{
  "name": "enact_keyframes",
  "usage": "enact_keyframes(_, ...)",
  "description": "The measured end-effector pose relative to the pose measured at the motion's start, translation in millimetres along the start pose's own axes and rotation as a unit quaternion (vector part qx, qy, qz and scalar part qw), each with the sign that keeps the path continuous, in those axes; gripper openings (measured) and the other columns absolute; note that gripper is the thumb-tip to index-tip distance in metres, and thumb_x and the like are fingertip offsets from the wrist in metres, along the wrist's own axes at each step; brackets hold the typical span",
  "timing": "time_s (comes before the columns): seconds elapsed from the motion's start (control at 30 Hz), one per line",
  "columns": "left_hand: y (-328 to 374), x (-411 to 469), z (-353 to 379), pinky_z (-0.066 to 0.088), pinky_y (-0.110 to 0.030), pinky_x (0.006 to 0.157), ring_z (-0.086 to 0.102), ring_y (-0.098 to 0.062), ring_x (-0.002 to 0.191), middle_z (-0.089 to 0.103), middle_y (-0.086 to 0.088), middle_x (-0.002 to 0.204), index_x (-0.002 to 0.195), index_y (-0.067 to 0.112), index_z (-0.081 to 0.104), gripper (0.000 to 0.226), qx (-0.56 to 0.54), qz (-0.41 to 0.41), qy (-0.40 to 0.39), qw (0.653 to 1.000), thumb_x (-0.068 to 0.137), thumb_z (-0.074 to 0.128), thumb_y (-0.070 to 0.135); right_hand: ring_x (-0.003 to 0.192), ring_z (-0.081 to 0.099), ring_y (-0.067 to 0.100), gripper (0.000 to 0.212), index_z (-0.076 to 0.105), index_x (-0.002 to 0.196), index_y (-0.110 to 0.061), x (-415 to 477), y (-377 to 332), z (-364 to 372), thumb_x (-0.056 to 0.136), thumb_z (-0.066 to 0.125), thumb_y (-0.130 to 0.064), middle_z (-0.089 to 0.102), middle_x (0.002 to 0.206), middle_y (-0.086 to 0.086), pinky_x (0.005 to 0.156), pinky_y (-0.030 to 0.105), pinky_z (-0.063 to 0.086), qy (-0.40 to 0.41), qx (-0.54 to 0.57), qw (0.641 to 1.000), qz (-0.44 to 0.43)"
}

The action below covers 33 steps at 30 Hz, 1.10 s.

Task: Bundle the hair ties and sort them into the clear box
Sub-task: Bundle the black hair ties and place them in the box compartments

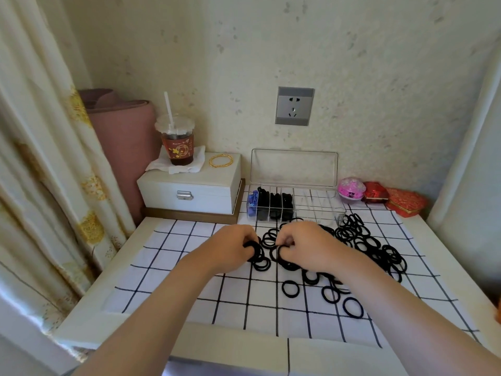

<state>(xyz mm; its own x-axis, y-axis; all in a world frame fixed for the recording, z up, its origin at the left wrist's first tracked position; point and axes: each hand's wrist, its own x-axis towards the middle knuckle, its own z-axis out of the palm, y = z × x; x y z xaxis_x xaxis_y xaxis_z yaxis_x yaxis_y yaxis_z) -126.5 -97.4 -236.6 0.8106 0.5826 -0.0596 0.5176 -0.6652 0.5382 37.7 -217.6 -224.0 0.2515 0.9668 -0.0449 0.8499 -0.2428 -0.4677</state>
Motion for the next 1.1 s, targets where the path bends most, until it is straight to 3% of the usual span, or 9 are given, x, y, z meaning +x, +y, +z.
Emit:
enact_keyframes(0.07, 0.8, 0.7, 3.1, 0.05, -0.023, 0.086, 0.061, -0.009, 0.1, 0.067, 0.009, 0.109, 0.108, 0.03, 0.069, 0.023, 0.017, 0.004, -0.023, 1.0, 0.091, 0.06, 0.017, 0.071, 0.062, -0.005, 0.015, 0.072, 0.091, -0.033, -0.2, 1.9, -11.1, 0.086, 0.068, -0.019, 0.068, 0.084, -0.015, 0.064, 0.012, 0.045, -0.012, 0.039, 0.999, 0.002)
enact_keyframes(0.17, 4.5, 3.5, 7.9, 0.047, -0.031, 0.1, 0.058, -0.013, 0.116, 0.064, 0.007, 0.128, 0.126, 0.032, 0.065, 0.037, 0.083, 0.007, -0.03, 0.996, 0.093, 0.057, 0.018, 0.066, 0.061, -0.012, 0.029, 0.075, 0.106, -0.035, -6.2, 0.7, -19.9, 0.088, 0.065, -0.015, 0.067, 0.082, -0.022, 0.067, 0.011, 0.046, -0.093, 0.047, 0.995, 0.005)
enact_keyframes(0.33, 12.5, 9.5, 13.5, 0.048, -0.03, 0.094, 0.056, -0.016, 0.117, 0.062, 0.007, 0.127, 0.126, 0.036, 0.064, 0.036, 0.166, 0.015, -0.026, 0.986, 0.094, 0.055, 0.021, 0.098, 0.064, -0.003, 0.042, 0.075, 0.112, -0.034, -18.5, -7.6, -10.1, 0.085, 0.059, -0.005, 0.071, 0.103, -0.022, 0.089, 0.016, 0.05, -0.174, -0.054, 0.983, -0.019)
enact_keyframes(0.43, 15.4, 12.8, 14.6, 0.051, -0.031, 0.087, 0.06, -0.017, 0.107, 0.064, 0.007, 0.118, 0.115, 0.036, 0.071, 0.03, 0.179, 0.021, -0.023, 0.983, 0.092, 0.058, 0.021, 0.105, 0.062, 0.006, 0.039, 0.074, 0.113, -0.035, -19.4, -5.9, 0.1, 0.084, 0.063, -0.011, 0.07, 0.115, -0.016, 0.092, 0.027, 0.052, -0.142, -0.134, 0.98, -0.048)
enact_keyframes(0.67, 7.7, 12.1, 15.7, 0.051, -0.031, 0.085, 0.058, -0.015, 0.101, 0.06, 0.005, 0.112, 0.109, 0.028, 0.067, 0.022, 0.141, 0.017, -0.005, 0.99, 0.091, 0.057, 0.021, 0.095, 0.064, 0.016, 0.026, 0.077, 0.096, -0.027, -14.7, -7.0, 10.3, 0.081, 0.061, -0.013, 0.073, 0.099, -0.009, 0.084, 0.034, 0.053, -0.117, -0.194, 0.972, -0.063)
enact_keyframes(0.83, 1.3, 11.1, 2.7, 0.054, -0.029, 0.08, 0.06, -0.007, 0.089, 0.065, 0.01, 0.098, 0.098, 0.031, 0.062, 0.013, 0.013, -0.007, 0.028, 0.999, 0.092, 0.059, 0.02, 0.082, 0.065, 0.01, 0.012, 0.074, 0.092, -0.027, -13.2, -2.6, -1.3, 0.084, 0.066, -0.025, 0.069, 0.088, -0.011, 0.077, 0.034, 0.058, -0.097, -0.074, 0.992, -0.038)
enact_keyframes(0.93, 3.2, 10.8, -2.2, 0.046, -0.019, 0.066, 0.059, -0.004, 0.079, 0.065, 0.011, 0.089, 0.1, 0.032, 0.064, 0.017, -0.026, -0.01, 0.021, 0.999, 0.092, 0.059, 0.018, 0.079, 0.06, -0.005, 0.024, 0.072, 0.106, -0.034, -3.5, 9.4, -17.0, 0.088, 0.067, -0.019, 0.068, 0.099, -0.017, 0.073, 0.016, 0.05, -0.02, 0.014, 1.0, -0.016)
enact_keyframes(1.0, 5.7, 11.5, -3.9, 0.05, -0.019, 0.074, 0.061, -0.003, 0.084, 0.069, 0.011, 0.096, 0.103, 0.032, 0.07, 0.023, -0.044, -0.006, -0.006, 0.999, 0.092, 0.057, 0.016, 0.092, 0.059, -0.004, 0.034, 0.069, 0.121, -0.032, 3.2, 17.1, -25.0, 0.093, 0.062, -0.015, 0.068, 0.118, -0.011, 0.085, 0.014, 0.043, -0.004, 0.025, 1.0, -0.001)
enact_keyframes(1.1, 10.1, 12.1, -4.3, 0.047, -0.017, 0.078, 0.06, -0.002, 0.085, 0.069, 0.01, 0.105, 0.109, 0.032, 0.074, 0.029, -0.032, -0.003, -0.041, 0.999, 0.093, 0.055, 0.016, 0.119, 0.058, 0.007, 0.036, 0.069, 0.124, -0.031, 8.3, 21.8, -24.7, 0.097, 0.055, -0.013, 0.063, 0.133, -0.009, 0.101, 0.019, 0.04, -0.049, 0.008, 0.999, 0.019)
